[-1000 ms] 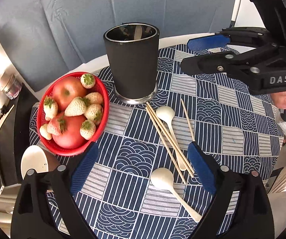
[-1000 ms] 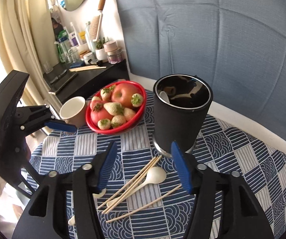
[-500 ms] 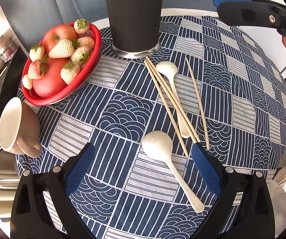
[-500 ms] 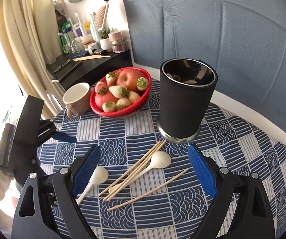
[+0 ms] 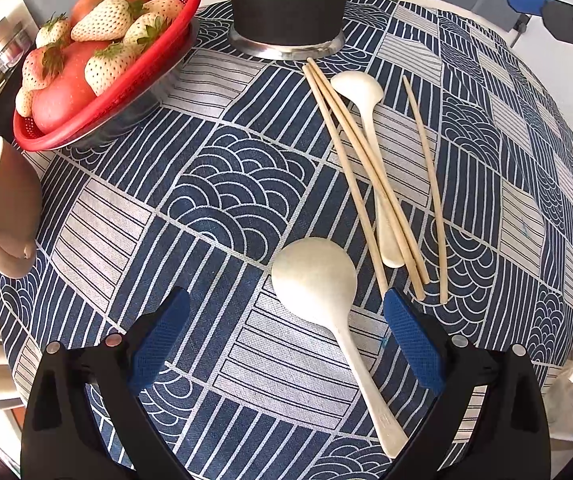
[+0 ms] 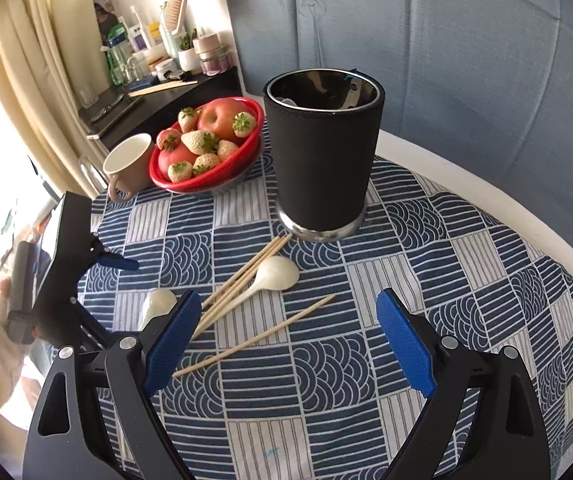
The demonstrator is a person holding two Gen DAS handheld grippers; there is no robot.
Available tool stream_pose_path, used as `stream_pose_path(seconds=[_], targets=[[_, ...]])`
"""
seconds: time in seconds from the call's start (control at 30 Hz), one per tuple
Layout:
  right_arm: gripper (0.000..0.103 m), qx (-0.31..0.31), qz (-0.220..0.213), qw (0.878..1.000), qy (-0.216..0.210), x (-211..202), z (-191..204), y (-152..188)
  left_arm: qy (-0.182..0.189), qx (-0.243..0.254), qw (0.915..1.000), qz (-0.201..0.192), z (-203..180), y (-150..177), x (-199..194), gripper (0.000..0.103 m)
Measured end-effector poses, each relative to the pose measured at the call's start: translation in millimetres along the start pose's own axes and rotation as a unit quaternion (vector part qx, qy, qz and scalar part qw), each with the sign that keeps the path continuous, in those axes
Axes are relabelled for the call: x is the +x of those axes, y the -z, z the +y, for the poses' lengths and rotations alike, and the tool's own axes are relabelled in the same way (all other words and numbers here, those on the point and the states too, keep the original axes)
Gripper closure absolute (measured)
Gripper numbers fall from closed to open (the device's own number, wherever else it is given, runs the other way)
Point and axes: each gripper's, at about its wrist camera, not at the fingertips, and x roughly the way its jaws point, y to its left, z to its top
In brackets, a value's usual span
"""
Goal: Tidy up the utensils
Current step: 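Open the right tool and move the left tool toward the cream plastic spoon, then close the left tool on the cream spoon handle while the right tool grasps another spoon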
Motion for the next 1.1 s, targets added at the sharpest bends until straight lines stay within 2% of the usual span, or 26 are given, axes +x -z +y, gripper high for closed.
stream_pose_path(seconds=[0.1,0.23,0.3,0.4,0.43,0.47,0.77,1.1], targets=[[0.018,-0.008,0.009,1.0,0.001,-3,-7,7,-0.025,-0.004,0.9997,0.004,-4,0,6,0.006],[0.018,-0.017,0.022,1.0,0.005,-6,-18,15,-0.036,-0.025,0.999,-0.007,-4,-2,5,0.006],[0.018,-0.016,0.028,0.999,0.004,-7,-24,19,-0.031,-0.031,0.999,-0.01,-5,-1,4,0.01],[0.018,-0.017,0.035,0.999,0.005,-7,-31,22,-0.025,-0.032,0.9989,-0.022,-9,4,-3,0.028],[0.018,-0.017,0.037,0.999,0.002,-7,-32,23,-0.023,-0.03,0.999,-0.024,-10,5,-6,0.041],[0.018,-0.018,0.038,0.999,0.0,-6,-33,23,-0.021,-0.028,0.9991,-0.025,-12,6,-8,0.059],[0.018,-0.025,0.051,0.998,-0.034,12,-24,30,-0.008,-0.072,0.9973,-0.005,-6,-2,-10,0.061],[0.018,-0.043,0.081,0.991,-0.098,40,14,46,0.029,-0.096,0.9942,-0.038,1,-7,-37,0.061]])
